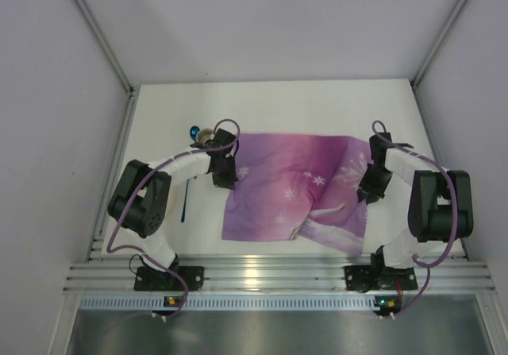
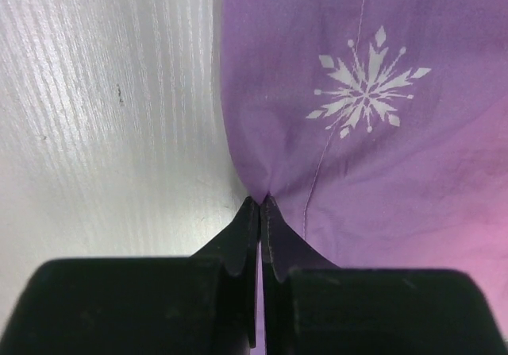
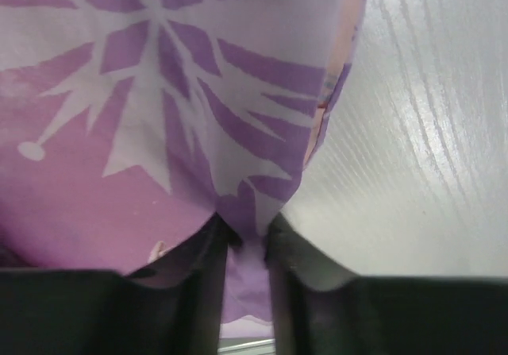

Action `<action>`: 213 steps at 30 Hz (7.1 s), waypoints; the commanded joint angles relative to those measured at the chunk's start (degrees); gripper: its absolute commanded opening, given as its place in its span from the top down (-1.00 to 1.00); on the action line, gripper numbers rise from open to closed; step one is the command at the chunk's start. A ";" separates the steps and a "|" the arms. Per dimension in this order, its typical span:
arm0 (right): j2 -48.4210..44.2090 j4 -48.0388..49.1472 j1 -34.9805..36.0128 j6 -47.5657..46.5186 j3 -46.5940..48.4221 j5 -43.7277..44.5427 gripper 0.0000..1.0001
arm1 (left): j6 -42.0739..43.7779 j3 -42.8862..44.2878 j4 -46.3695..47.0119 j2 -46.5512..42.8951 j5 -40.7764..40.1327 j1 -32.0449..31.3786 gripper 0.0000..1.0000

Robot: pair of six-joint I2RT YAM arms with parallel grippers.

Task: Set the dinner table for one person

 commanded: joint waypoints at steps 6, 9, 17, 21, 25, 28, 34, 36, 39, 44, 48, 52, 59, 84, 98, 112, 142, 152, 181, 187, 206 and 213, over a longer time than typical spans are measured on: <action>2.89 0.50 2.16 -2.89 4.46 5.06 1.00 | -0.59 1.32 -5.10 -0.95 -4.26 2.63 1.00; 2.54 -4.69 1.28 -5.35 9.39 11.39 1.00 | -0.68 -0.61 -7.12 -4.20 -6.20 7.11 1.00; 4.38 -8.49 -1.35 -8.26 15.38 15.90 1.00 | 2.30 -4.22 -8.18 -9.13 -5.59 13.98 1.00; 5.09 -7.53 -1.27 -7.30 14.15 13.61 0.91 | 1.43 -5.36 -8.45 -9.65 -3.92 13.98 1.00; 5.00 -6.03 -0.92 -7.47 13.01 12.29 -0.60 | 0.90 -5.71 -10.11 -10.62 -4.44 13.89 1.00; 3.51 -5.68 -0.83 -8.08 13.44 12.02 -0.90 | -0.06 -4.31 -13.53 -12.11 -3.92 13.98 0.99; -3.95 -8.57 -0.30 -6.77 16.96 10.27 -0.99 | -2.53 4.03 -19.17 -18.53 -4.09 13.97 -0.72; -7.21 -9.01 0.14 -5.98 17.40 9.12 -1.00 | -2.53 7.19 -19.96 -19.06 -6.02 13.98 -0.96; -9.84 -10.25 3.03 -5.62 16.97 7.81 -1.00 | -2.79 9.83 -20.14 -18.10 -9.35 14.06 -0.96; -12.66 -9.81 4.88 -5.80 13.80 3.07 -0.99 | -2.88 12.12 -16.54 -12.75 -10.68 16.43 -0.93; -14.51 -6.83 6.03 -6.50 10.64 -1.33 -1.00 | -2.79 17.04 -12.41 -6.24 -10.68 17.31 -0.85; -14.51 -5.42 7.52 -8.17 10.46 -3.35 -1.00 | -3.32 22.05 -9.51 1.74 -10.86 17.67 -0.75; -12.76 -4.27 7.52 -9.49 10.46 -2.92 -0.99 | -3.41 33.03 -10.65 13.00 -12.35 18.11 -0.70; -0.98 -4.71 7.43 -7.38 18.54 -0.20 -1.00 | 1.34 44.03 -11.17 27.52 -10.86 23.29 1.00; -9.49 -4.27 7.43 -6.33 11.07 -0.28 -1.00 | -0.77 48.61 -11.26 14.70 -10.16 20.66 1.00; -24.26 -13.59 7.52 1.14 14.33 1.48 -0.99 | -3.58 50.61 4.11 23.19 4.68 -8.87 1.00; -33.76 -20.53 7.52 -2.46 9.05 5.17 -0.99 | -5.79 73.48 7.47 40.02 7.43 -18.03 -0.84; -33.41 -16.76 7.52 -2.55 8.18 1.92 -0.99 | 0.10 41.42 -0.44 14.00 -3.65 7.10 -0.71; -22.07 -10.51 7.61 -1.84 10.46 0.33 -0.99 | 11.80 38.49 -9.50 28.74 -11.39 25.05 0.42; -20.40 -10.42 7.61 -1.67 11.42 0.59 -0.99 | 12.15 39.64 -9.85 31.39 -11.74 25.14 1.00; -22.33 -9.11 7.61 -4.13 10.90 0.16 -0.99 | 3.02 50.64 -12.40 13.64 -3.04 9.87 1.00; -26.36 -10.07 7.52 -4.13 9.76 1.03 -1.00 | -13.23 41.83 -1.87 14.14 -1.54 -9.82 1.00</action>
